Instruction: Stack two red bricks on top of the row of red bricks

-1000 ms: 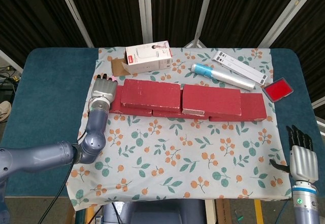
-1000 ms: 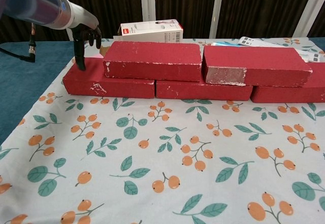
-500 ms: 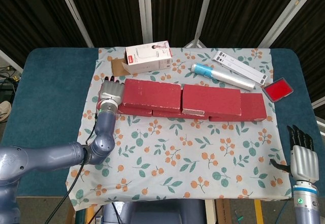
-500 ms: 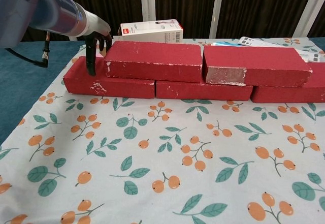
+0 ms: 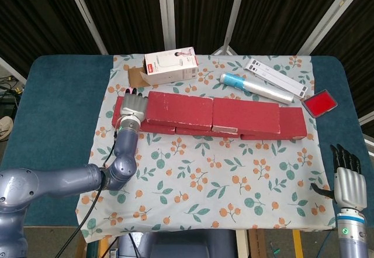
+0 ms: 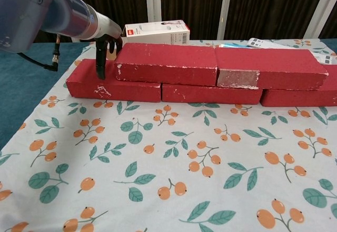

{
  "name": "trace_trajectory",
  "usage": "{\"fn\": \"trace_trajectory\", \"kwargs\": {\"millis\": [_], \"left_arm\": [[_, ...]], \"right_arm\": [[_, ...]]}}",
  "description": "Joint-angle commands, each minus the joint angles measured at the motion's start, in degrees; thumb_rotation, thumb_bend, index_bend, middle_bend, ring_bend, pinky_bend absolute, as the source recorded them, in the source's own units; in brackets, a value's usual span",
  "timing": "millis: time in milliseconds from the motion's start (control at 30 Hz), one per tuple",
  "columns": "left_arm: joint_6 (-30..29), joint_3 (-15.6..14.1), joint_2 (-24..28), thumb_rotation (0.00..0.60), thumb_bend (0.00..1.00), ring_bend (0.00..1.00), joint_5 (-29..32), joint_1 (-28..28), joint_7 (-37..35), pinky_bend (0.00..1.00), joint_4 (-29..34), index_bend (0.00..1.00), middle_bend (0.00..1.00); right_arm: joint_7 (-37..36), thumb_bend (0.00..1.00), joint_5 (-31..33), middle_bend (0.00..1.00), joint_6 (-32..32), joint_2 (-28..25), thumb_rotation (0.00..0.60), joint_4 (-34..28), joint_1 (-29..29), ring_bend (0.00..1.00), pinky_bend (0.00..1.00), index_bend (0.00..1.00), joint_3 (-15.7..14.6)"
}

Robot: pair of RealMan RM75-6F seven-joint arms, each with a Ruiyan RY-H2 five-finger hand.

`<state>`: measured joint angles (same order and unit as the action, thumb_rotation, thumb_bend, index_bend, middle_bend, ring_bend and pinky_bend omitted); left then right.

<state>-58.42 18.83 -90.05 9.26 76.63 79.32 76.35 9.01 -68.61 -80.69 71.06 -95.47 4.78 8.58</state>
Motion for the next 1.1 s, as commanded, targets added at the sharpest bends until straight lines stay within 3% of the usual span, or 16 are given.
{"fn": "trace_trajectory", "kwargs": {"millis": [33,333,500,600,733,833,900,1000,1100], "left_arm": [[-0.15,0.03,0.03,0.6,0.0,0.0,0.01,0.13,-0.05,0.1,0.12,0.22,0.15],[-2.7,-0.31,1.41,0.6,0.0,0.0,0.17,0.65,0.88,0.11,1.39,0.3,0.17],[-5.42,-0.17,4.73,0.6,0.0,0.0,1.26,-0.1,1.32,0.12,4.81,0.3,0.18],[-6.95,0.94,8.74,0.6,0.0,0.0,1.99,-1.37,0.29,0.12,9.83,0.27,0.17],[-7.99,3.15,17.44,0.6,0.0,0.0,-1.07,-6.07,-6.03,0.12,22.37,0.21,0.14],[-10.74,3.3,24.59,0.6,0.0,0.0,-8.82,-13.36,-15.34,0.12,33.92,0.19,0.12],[-13.2,1.27,28.31,0.6,0.0,0.0,-16.86,-19.3,-21.49,0.12,40.79,0.18,0.1],[-18.04,-4.35,31.97,0.6,0.0,0.0,-31.77,-28.95,-29.99,0.12,47.35,0.18,0.09],[-23.51,-11.25,33.03,0.6,0.0,0.0,-47.26,-38.38,-38.09,0.12,48.2,0.17,0.09]], "right_arm": [[0.04,0.02,0.11,0.0,0.07,0.01,0.6,-0.01,0.01,0.0,0.0,0.0,0.02],[0.16,0.02,0.26,0.0,0.33,0.04,0.6,-0.04,0.11,0.0,0.0,0.0,0.01],[0.26,0.02,0.28,0.0,0.49,0.2,0.6,0.12,0.21,0.0,0.0,0.0,-0.02],[0.32,0.02,0.15,0.0,0.58,0.27,0.6,0.23,0.26,0.0,0.0,0.0,-0.12],[0.52,0.02,-0.09,0.0,0.66,0.35,0.6,0.26,0.34,0.0,0.0,0.0,-0.28],[0.65,0.02,-0.6,0.0,0.82,0.29,0.6,0.1,0.44,0.0,0.0,0.0,-0.58],[0.66,0.02,-1.21,0.0,0.8,0.17,0.6,0.02,0.47,0.0,0.0,0.0,-0.83],[0.49,0.02,-2.3,0.0,0.38,-0.08,0.6,-0.08,0.38,0.0,0.0,0.0,-1.14],[-0.14,0.02,-3.58,0.0,0.11,-0.41,0.6,-0.23,0.31,0.0,0.0,0.0,-1.49]]}}
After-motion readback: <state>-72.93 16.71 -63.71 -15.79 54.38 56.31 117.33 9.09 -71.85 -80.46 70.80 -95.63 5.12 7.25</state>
